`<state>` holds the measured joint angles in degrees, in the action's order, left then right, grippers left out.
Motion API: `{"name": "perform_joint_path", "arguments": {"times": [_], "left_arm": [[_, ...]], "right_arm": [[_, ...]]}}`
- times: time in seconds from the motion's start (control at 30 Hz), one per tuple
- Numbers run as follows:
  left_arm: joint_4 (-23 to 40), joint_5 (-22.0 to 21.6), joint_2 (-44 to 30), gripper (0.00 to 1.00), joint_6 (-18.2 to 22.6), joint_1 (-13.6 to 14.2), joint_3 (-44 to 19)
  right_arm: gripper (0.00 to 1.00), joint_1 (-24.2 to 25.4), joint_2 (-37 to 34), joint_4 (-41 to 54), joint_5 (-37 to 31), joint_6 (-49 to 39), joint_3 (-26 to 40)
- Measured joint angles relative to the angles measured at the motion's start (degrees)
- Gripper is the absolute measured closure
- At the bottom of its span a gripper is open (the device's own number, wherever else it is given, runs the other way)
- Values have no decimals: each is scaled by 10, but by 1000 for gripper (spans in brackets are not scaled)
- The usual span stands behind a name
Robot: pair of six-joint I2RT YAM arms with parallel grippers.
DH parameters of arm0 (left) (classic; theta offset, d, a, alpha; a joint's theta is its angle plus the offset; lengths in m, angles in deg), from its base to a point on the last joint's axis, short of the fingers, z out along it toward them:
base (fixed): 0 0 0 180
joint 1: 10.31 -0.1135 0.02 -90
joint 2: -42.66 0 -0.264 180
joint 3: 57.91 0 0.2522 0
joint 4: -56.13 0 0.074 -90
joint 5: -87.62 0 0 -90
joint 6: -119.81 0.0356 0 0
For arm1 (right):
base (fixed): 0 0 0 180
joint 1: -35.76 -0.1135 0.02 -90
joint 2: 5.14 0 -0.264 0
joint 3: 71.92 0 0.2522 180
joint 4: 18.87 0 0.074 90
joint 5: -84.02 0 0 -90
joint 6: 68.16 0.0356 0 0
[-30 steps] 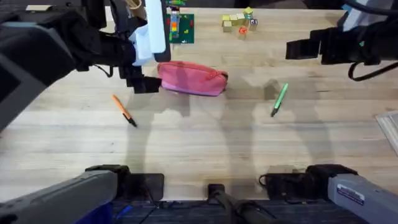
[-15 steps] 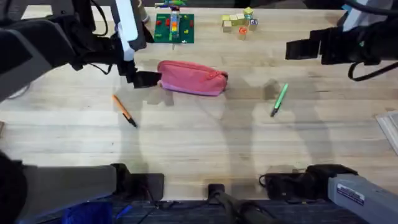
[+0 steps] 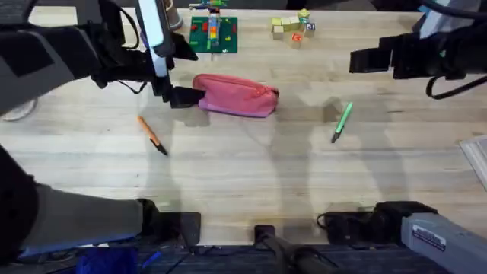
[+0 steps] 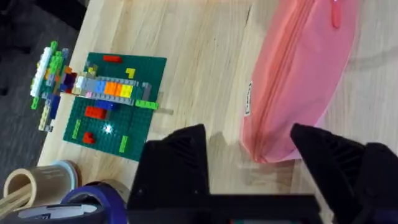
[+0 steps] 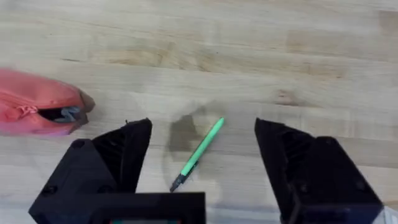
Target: Unzip the bag, pick up the pens from the table one at a time and place them inside, then zip the bag closed.
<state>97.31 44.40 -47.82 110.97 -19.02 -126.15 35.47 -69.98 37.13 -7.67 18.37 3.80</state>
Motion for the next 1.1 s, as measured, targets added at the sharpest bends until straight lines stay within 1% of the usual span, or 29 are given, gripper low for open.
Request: {"name": "perform_joint_path", "arguments": {"times": [0.17,0.27,0.3,0.33,0.37,0.43,0.5,0.57,0.6,0.67,1.0,1.1], "left_arm": [[9,3,-2,47,-5,0,0],[18,4,-13,47,-6,1,0],[19,4,-17,82,-7,2,0],[19,4,-20,155,-7,2,0],[18,4,-22,257,-9,2,0],[15,4,-24,543,-10,2,0],[16,4,-24,778,-10,3,0],[19,4,-24,909,-10,4,0],[19,4,-24,941,-10,5,0],[18,4,-25,955,-10,5,0],[17,4,-24,957,-10,5,0],[16,4,-25,957,-10,5,0]], "right_arm": [[5,0,0,0,0,0,0],[5,0,0,0,0,0,0],[5,0,0,0,0,0,0],[5,0,0,0,0,0,0],[5,0,0,0,0,0,0],[5,0,0,0,0,0,0],[5,0,0,0,0,0,0],[5,0,0,0,0,0,0],[5,0,0,0,0,0,0],[5,0,0,0,0,0,0],[5,0,0,1,0,5,0],[5,0,0,0,26,30,0]]}}
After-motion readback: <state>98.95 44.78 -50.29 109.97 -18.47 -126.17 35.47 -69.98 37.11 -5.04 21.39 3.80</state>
